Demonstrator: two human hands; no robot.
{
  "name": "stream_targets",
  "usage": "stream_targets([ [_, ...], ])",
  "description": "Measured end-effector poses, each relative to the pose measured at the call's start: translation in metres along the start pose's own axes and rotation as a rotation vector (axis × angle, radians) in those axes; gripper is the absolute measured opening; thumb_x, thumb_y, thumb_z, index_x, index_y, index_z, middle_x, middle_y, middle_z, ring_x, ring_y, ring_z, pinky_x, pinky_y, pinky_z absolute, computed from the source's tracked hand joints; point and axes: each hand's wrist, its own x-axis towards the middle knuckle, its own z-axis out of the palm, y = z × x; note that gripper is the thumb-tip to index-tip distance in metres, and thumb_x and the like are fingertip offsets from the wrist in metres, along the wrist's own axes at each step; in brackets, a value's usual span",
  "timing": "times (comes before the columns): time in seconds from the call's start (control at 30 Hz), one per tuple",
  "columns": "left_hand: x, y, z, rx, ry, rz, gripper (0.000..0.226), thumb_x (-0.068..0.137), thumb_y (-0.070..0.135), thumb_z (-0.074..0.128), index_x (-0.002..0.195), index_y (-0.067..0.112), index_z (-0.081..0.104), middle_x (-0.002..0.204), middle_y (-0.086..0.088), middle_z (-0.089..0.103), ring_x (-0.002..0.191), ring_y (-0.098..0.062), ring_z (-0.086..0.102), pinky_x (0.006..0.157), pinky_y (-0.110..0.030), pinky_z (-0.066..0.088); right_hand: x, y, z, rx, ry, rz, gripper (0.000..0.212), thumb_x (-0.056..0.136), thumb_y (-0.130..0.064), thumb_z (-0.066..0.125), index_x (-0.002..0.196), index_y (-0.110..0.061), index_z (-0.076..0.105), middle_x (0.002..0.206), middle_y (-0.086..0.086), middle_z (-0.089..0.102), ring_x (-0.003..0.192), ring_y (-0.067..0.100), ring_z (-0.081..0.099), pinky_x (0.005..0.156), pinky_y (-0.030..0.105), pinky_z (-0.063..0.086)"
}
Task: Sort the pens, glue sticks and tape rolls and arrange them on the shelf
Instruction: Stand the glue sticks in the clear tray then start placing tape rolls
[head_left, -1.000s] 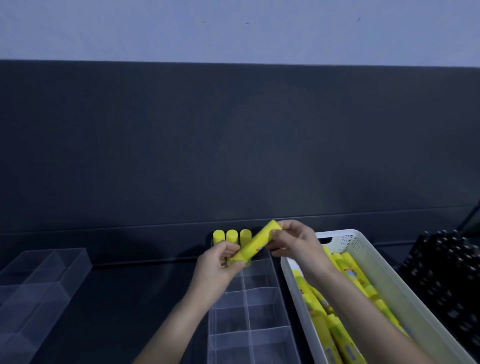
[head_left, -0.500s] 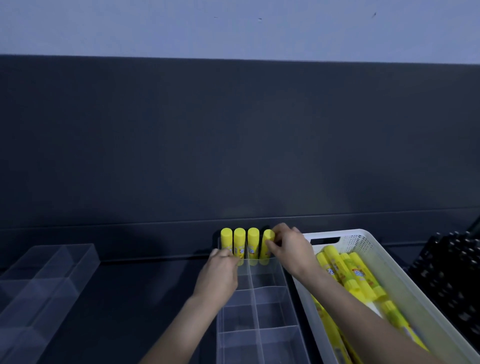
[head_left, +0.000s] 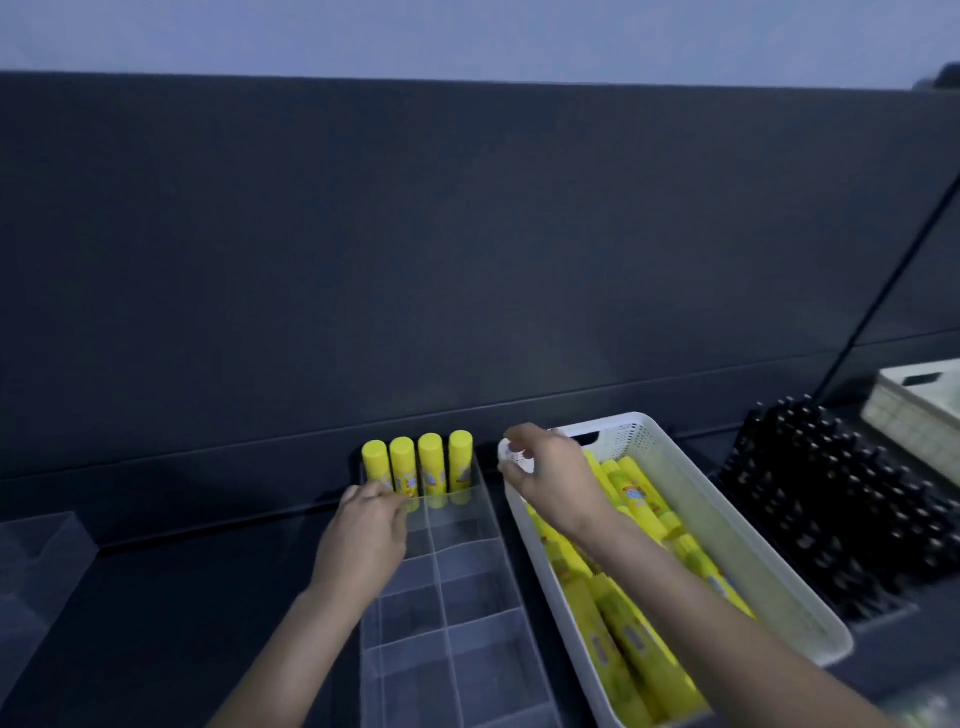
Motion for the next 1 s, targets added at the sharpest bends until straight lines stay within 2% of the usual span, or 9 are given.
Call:
stream_targets([
  [0.13,-0.006,0.029,-0.008,-0.192,0.193,0.018,0.016,0.082,-0.005,0.059,0.085,0.001,0.073,0.086,-0.012,0.071,0.081,-0.03,0.061,0.071,-0.028,0.045,-0.031,0.043,-0.053,0.007,0.077,0.128,0.022,0.087,-0.014,0.059,0.106,-0.006,0.066,0.106,0.006,0.069,0.1,0.024,0.06,0.081,0.025,0.038],
  [0.23,-0.008,0.084,-0.013,-0.389,0.229,0.059,0.016,0.084,0.002,0.06,0.091,0.003,0.074,0.08,-0.013,0.073,0.07,-0.018,0.063,0.065,-0.023,0.039,-0.042,0.082,-0.085,-0.056,0.105,0.263,0.016,0.084,-0.008,0.056,0.089,0.004,0.066,0.092,0.019,0.069,0.092,0.035,0.062,0.079,0.035,0.043],
  [0.33,0.0,0.136,0.004,-0.373,0.016,0.081,0.025,0.09,0.01,0.051,0.107,0.008,0.069,0.092,-0.015,0.073,0.084,-0.026,0.066,0.076,-0.029,0.044,-0.05,0.1,-0.093,-0.094,-0.003,0.278,0.018,0.086,-0.006,0.052,0.088,0.008,0.064,0.09,0.023,0.067,0.095,0.033,0.063,0.076,0.032,0.041],
  [0.47,0.018,0.173,0.043,-0.072,-0.332,0.018,0.027,0.095,0.02,0.039,0.085,0.002,0.056,0.103,-0.02,0.063,0.097,-0.036,0.06,0.077,-0.036,0.048,-0.042,0.105,-0.08,-0.134,-0.243,0.291,0.023,0.091,-0.013,0.047,0.08,0.0,0.062,0.082,0.014,0.064,0.089,0.032,0.057,0.071,0.03,0.036],
  [0.53,0.03,0.181,0.059,0.0,-0.431,-0.071,0.033,0.097,0.029,0.04,0.094,0.001,0.058,0.11,-0.02,0.06,0.103,-0.036,0.057,0.078,-0.035,0.044,-0.032,0.105,-0.071,-0.22,-0.341,0.314,0.026,0.096,-0.02,0.042,0.089,-0.005,0.063,0.095,0.012,0.066,0.096,0.03,0.057,0.075,0.029,0.038],
  [0.6,0.042,0.187,0.072,0.037,-0.454,-0.14,0.044,0.096,0.041,0.04,0.106,0.002,0.059,0.119,-0.018,0.059,0.111,-0.035,0.054,0.084,-0.034,0.043,-0.025,0.102,-0.065,-0.308,-0.411,0.339,0.032,0.098,-0.022,0.038,0.109,-0.002,0.06,0.116,0.015,0.063,0.109,0.029,0.056,0.084,0.029,0.042],
  [0.73,0.061,0.193,0.082,0.084,-0.466,-0.241,0.057,0.084,0.058,0.051,0.115,0.01,0.058,0.123,-0.011,0.06,0.115,-0.031,0.054,0.089,-0.034,0.044,-0.016,0.097,-0.058,-0.388,-0.501,0.315,0.032,0.096,-0.015,0.038,0.119,-0.007,0.058,0.125,0.011,0.059,0.117,0.028,0.054,0.092,0.031,0.043],
  [0.87,0.069,0.19,0.085,-0.042,-0.525,-0.35,0.046,0.08,0.045,0.06,0.113,0.013,0.06,0.121,-0.009,0.06,0.112,-0.027,0.056,0.09,-0.031,0.046,-0.011,0.092,-0.058,-0.44,-0.502,0.315,0.034,0.094,-0.015,0.041,0.124,-0.007,0.054,0.132,0.012,0.052,0.124,0.03,0.048,0.101,0.035,0.04],
  [1.0,0.069,0.191,0.084,-0.25,-0.499,-0.467,0.023,0.085,0.021,0.058,0.105,0.01,0.057,0.111,-0.01,0.058,0.104,-0.026,0.055,0.077,-0.027,0.045,-0.006,0.096,-0.049,-0.341,-0.515,0.38,0.033,0.092,-0.02,0.043,0.118,-0.007,0.058,0.127,0.012,0.057,0.12,0.03,0.052,0.097,0.035,0.043],
])
